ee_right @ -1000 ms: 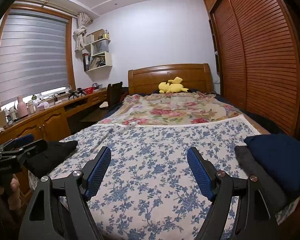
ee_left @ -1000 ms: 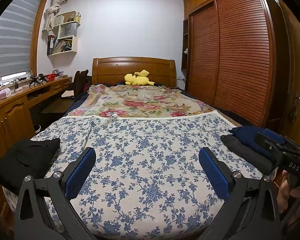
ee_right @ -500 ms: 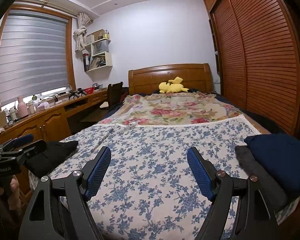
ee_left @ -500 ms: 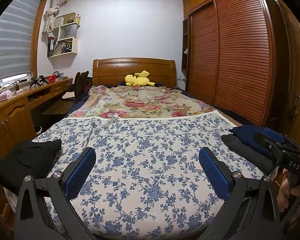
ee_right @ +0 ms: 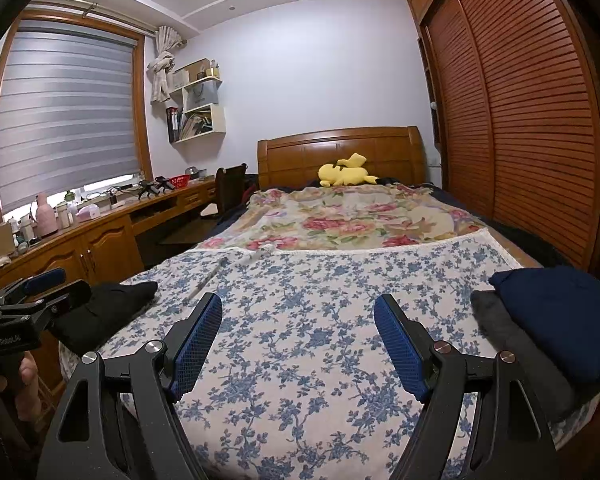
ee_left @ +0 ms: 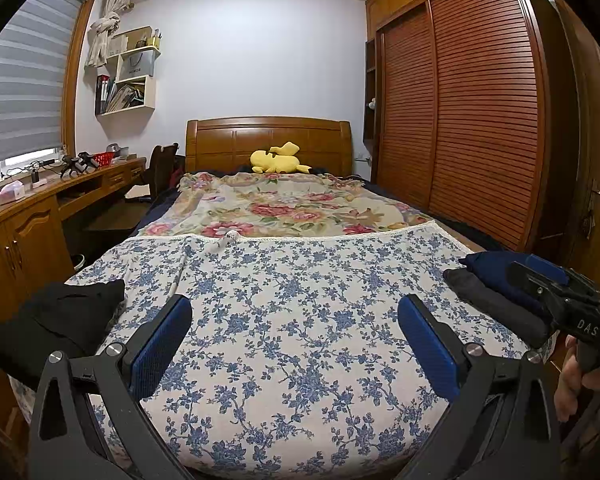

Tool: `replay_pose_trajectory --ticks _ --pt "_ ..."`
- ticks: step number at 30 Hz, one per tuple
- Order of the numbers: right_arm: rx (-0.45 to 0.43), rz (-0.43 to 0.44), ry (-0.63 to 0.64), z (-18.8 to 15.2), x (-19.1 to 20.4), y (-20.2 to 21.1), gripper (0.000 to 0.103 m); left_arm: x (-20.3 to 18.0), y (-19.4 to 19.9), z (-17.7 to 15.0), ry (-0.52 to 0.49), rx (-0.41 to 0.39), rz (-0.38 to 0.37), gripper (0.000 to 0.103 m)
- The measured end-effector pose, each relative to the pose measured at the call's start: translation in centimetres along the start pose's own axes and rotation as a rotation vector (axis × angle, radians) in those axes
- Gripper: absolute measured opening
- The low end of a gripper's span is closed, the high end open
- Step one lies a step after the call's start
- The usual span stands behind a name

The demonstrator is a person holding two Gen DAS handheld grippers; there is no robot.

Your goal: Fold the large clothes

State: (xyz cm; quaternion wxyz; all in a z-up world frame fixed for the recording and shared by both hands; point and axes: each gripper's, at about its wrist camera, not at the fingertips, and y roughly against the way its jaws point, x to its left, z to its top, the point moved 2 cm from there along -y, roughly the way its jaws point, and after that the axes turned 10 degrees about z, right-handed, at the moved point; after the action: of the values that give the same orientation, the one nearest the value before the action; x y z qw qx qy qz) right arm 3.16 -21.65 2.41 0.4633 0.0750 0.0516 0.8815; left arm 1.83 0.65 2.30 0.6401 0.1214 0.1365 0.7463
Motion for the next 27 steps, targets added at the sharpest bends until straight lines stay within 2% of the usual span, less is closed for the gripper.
replay_pose_trajectory --ticks 27 --pt "0.003 -0.002 0.001 -0.17 0.13 -0.07 0.080 -0.11 0.02 0.06 -0.003 -0.002 0.001 0.103"
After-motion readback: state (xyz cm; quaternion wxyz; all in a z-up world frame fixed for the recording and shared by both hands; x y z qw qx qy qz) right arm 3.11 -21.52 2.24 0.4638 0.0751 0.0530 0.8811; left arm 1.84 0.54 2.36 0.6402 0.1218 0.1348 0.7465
